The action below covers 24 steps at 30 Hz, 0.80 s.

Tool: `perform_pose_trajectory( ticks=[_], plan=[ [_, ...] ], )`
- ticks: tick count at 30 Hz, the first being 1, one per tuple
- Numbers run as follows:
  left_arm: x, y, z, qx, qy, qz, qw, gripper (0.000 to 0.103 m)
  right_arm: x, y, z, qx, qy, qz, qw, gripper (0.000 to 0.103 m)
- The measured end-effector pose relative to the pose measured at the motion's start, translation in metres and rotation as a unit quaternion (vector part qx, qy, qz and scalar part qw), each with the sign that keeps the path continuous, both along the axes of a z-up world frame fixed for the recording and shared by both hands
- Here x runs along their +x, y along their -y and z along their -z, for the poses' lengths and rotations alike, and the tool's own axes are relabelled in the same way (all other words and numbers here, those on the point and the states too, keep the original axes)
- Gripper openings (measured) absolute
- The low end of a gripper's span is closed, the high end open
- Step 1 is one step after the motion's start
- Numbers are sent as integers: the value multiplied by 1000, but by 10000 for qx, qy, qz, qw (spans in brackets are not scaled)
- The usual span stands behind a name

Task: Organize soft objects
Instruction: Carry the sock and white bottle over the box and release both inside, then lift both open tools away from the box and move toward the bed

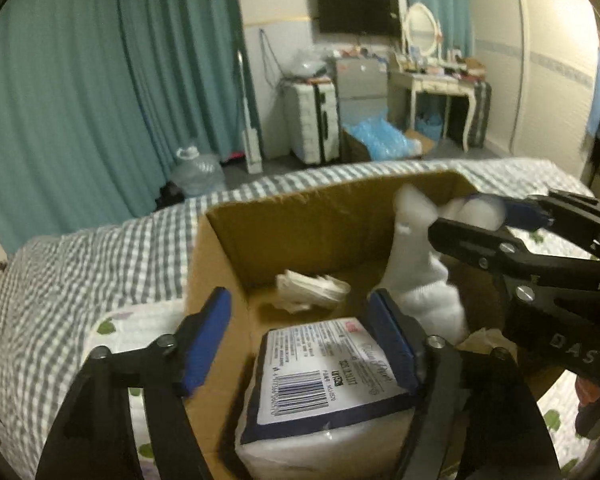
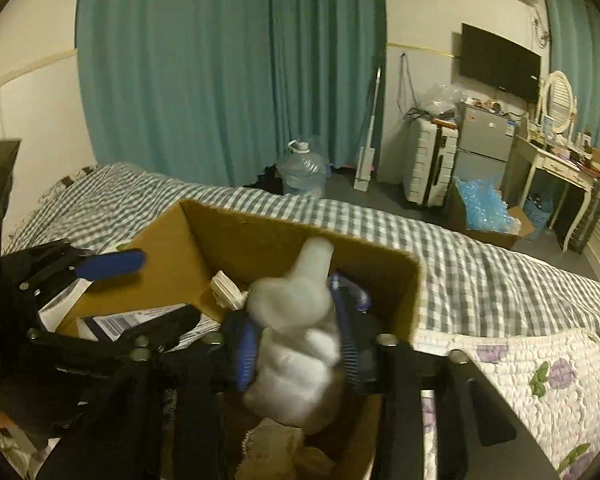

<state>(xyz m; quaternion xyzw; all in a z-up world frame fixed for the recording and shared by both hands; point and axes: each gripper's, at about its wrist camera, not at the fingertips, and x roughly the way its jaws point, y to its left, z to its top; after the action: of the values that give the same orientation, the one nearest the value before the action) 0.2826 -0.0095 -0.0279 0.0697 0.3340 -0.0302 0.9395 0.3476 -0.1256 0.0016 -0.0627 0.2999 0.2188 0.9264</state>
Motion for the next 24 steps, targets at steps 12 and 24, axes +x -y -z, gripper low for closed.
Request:
perform_pose_trajectory(
  ticks=[12, 24],
  plan=[
    [-60, -5, -78, -108, 374, -301, 9988, 75, -69, 35, -102, -28, 737, 619, 9954, 95],
    [-196, -10, -200, -127, 1466, -342, 9885, 103, -219, 50, -227, -82, 1431, 604, 9878, 103]
  ],
)
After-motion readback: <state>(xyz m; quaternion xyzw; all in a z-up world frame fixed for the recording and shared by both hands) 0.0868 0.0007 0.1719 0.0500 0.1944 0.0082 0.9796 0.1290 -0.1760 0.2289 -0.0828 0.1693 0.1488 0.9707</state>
